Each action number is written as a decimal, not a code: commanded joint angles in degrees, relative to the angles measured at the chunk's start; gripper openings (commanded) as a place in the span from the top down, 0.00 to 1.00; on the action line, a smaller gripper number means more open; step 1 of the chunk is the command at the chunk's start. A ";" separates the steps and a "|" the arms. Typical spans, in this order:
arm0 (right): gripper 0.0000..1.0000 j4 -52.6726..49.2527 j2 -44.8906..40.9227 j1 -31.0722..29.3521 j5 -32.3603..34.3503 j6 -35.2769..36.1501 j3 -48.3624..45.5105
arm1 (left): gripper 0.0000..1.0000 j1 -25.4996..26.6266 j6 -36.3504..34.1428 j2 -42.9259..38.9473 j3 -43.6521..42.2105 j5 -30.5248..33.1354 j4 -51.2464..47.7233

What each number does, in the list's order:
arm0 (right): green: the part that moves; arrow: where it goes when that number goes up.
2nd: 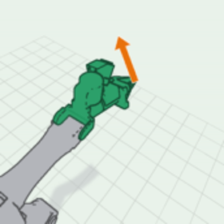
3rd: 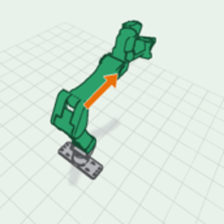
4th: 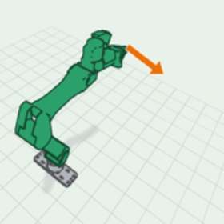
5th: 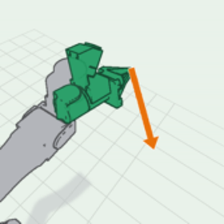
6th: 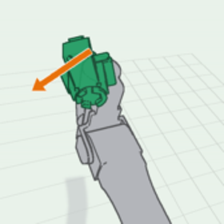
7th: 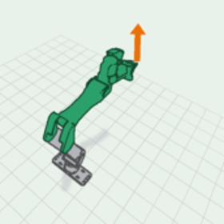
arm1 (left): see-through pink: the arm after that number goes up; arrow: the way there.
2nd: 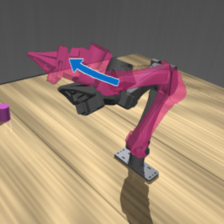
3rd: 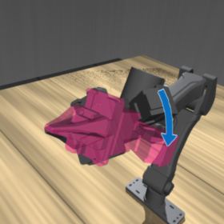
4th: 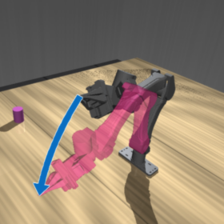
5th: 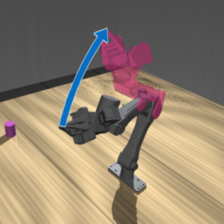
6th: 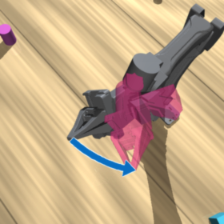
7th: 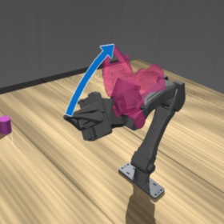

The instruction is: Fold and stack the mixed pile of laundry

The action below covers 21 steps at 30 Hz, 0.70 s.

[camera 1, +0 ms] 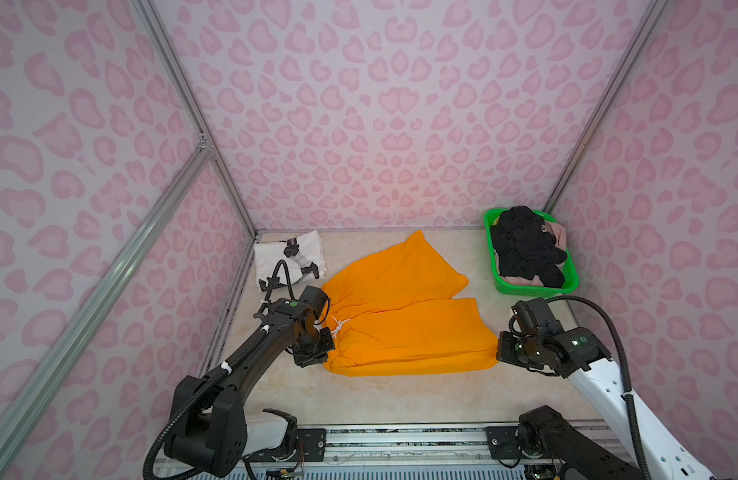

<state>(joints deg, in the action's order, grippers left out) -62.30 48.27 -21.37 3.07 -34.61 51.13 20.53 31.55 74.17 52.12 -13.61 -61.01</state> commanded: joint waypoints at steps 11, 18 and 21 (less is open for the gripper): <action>1.00 -9.44 0.13 0.72 15.01 7.32 16.83 | 0.98 18.46 1.41 -3.02 6.39 -12.92 -14.90; 1.00 -8.78 3.95 0.78 18.22 12.35 24.85 | 0.98 26.51 9.72 -5.96 7.91 -14.91 -10.79; 1.00 -3.39 8.07 0.97 17.45 15.30 25.42 | 0.98 24.65 13.19 -8.01 6.37 -11.88 -7.30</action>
<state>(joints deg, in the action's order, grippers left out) -70.46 53.98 -20.56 19.31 -23.18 76.27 46.24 40.03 67.20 59.16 -27.99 -71.26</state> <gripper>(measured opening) 0.050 0.093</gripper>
